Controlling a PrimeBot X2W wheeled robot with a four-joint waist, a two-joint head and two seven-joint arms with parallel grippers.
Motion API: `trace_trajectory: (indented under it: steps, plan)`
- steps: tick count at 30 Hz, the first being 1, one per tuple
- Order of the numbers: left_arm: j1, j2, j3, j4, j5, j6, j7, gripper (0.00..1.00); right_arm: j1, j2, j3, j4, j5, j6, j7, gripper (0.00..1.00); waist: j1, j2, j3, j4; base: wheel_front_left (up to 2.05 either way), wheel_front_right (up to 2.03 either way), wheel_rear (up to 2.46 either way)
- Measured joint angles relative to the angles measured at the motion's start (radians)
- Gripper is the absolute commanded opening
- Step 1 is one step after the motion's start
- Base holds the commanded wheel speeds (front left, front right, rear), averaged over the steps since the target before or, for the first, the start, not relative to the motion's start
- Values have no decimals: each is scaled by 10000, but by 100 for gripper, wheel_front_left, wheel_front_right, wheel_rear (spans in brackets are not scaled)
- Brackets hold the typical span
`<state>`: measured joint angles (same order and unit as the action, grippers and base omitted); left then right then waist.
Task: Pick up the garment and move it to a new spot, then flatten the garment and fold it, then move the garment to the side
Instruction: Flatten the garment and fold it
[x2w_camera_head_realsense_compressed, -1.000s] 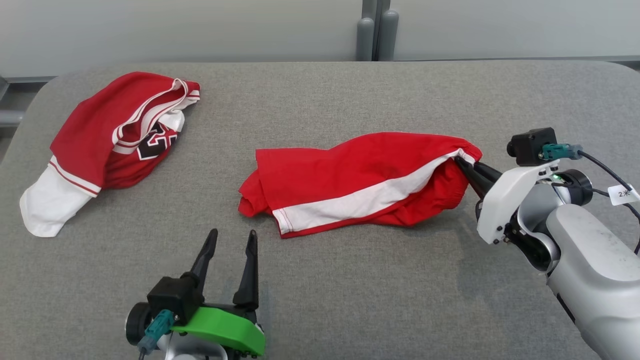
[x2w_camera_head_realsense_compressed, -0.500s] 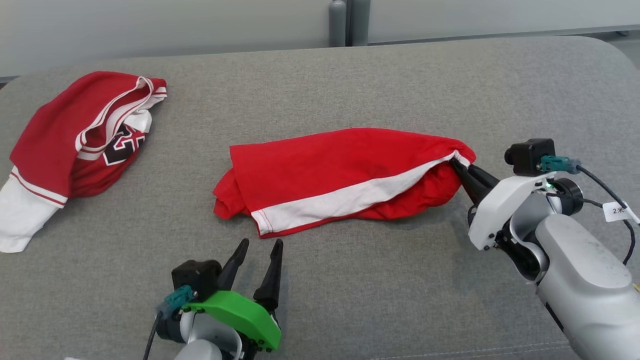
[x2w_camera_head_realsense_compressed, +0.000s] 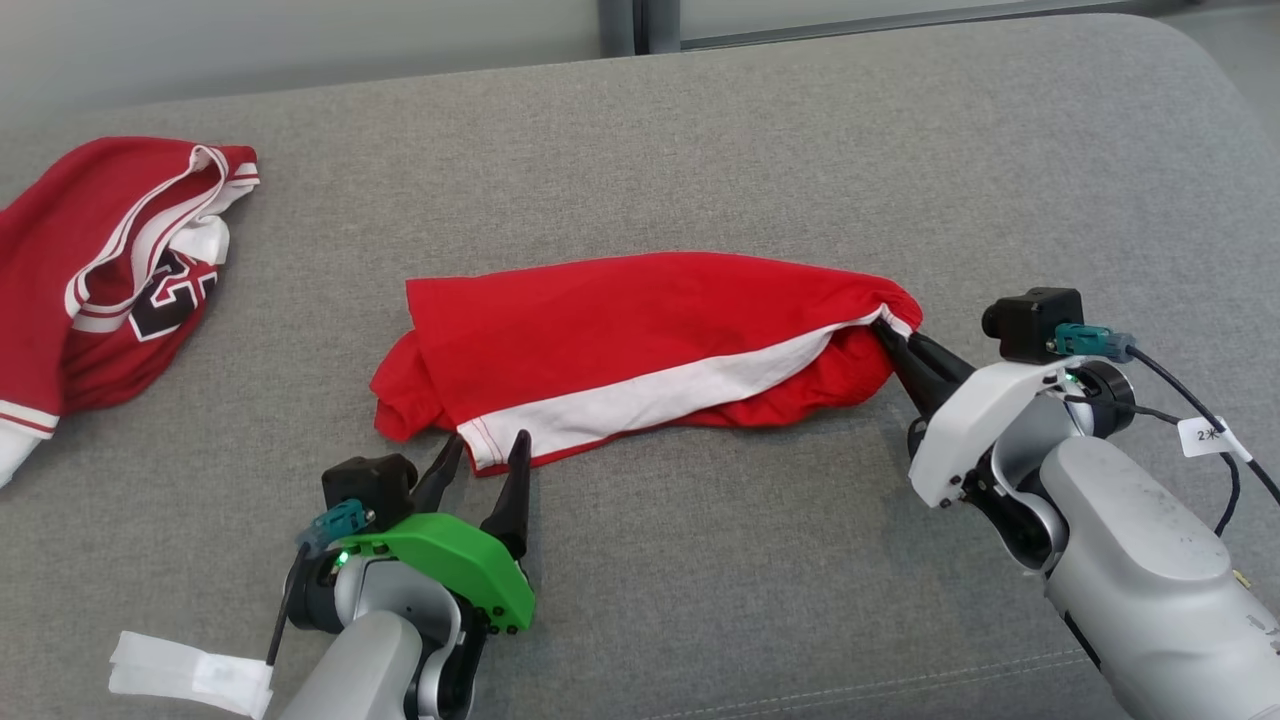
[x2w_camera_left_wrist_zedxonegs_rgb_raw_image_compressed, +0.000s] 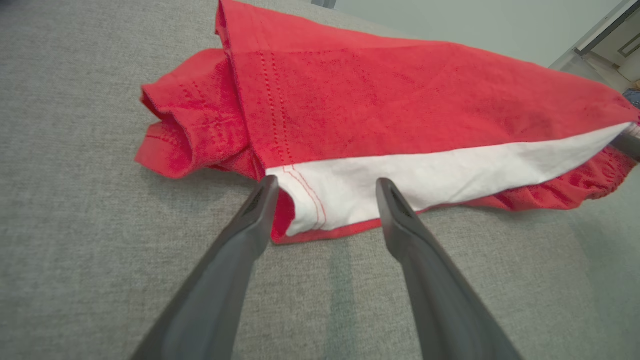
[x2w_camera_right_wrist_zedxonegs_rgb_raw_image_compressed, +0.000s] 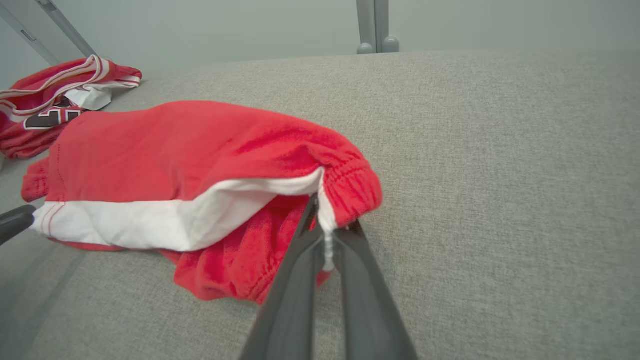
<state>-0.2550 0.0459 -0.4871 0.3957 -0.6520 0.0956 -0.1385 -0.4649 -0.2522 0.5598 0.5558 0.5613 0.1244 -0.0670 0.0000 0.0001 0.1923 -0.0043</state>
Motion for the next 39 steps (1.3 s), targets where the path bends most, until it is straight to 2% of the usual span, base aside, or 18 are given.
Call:
trace_trajectory:
  steps: [5, 7, 8, 11, 12, 13, 14, 20, 23, 24, 27, 29, 31, 39]
  plan:
    - [-260, -12, -56, 502, -125, 19, 21, 100, -102, 42, 50, 48, -2, 2, -117, 0, 0, 0, 176, -132, 0, 0, 0]
    - [-368, -15, -119, 610, -136, 29, 23, 93, -181, 42, 46, 104, -2, 2, -148, 0, 0, 0, 246, -158, 0, 0, 0]
    - [-429, -15, -161, 663, -142, 29, 17, 93, -202, 36, 29, 123, -2, 0, -222, 0, 0, 0, 279, -166, 0, 0, 0]
    - [-568, -21, -247, 825, -244, 31, -52, 84, -216, 35, 25, 251, 0, 0, -309, 0, 0, 0, 327, -170, 0, 0, 0]
    - [-587, -27, -236, 871, -280, 33, -94, 78, -216, 36, 27, 280, 0, 0, -326, 0, 0, 0, 333, -167, 0, 0, 0]
    - [-601, -38, -198, 965, -343, 100, -121, 64, -216, 36, 29, 307, -2, 2, -359, 0, 0, 0, 338, -164, 0, 0, 0]
    - [-627, -40, -194, 1085, -372, 115, -130, 58, -217, 38, 42, 334, -2, 0, -393, 0, 0, 0, 345, -162, 0, 0, 0]
    - [-812, -42, -270, 1442, -405, 121, -224, 71, -235, 79, 150, 447, 0, 0, -458, 0, 0, 0, 379, -150, 0, 0, 0]
    - [-891, -42, -397, 1446, -754, 184, -311, 70, -265, 79, 165, 502, 0, 2, -531, 0, 0, 0, 394, -141, 0, 0, 0]
    - [-924, -42, -458, 1450, -794, 192, -341, 62, -283, 79, 176, 529, 2, 0, -562, 0, 0, 0, 398, -138, 0, 0, 0]
    - [-1078, -44, -681, 1446, -811, 192, -428, 21, -384, 86, 222, 596, 6, 0, -602, 0, 0, 0, 405, -136, 0, 0, 0]
    - [-1185, -44, -802, 1442, -846, 192, -489, 5, -416, 96, 244, 623, 19, 0, -623, 0, 0, 0, 409, -139, 0, 0, 0]
    - [-1264, -44, -941, 1444, -842, 192, -535, 0, -416, 125, 276, 681, 21, 0, -644, 0, 0, 0, 412, -143, 0, 0, 0]
    - [-1406, -48, -1026, 1241, -840, 188, -840, 0, -417, 150, 111, 769, 196, 2, -993, 0, 0, 0, 385, -128, 0, 0, 0]
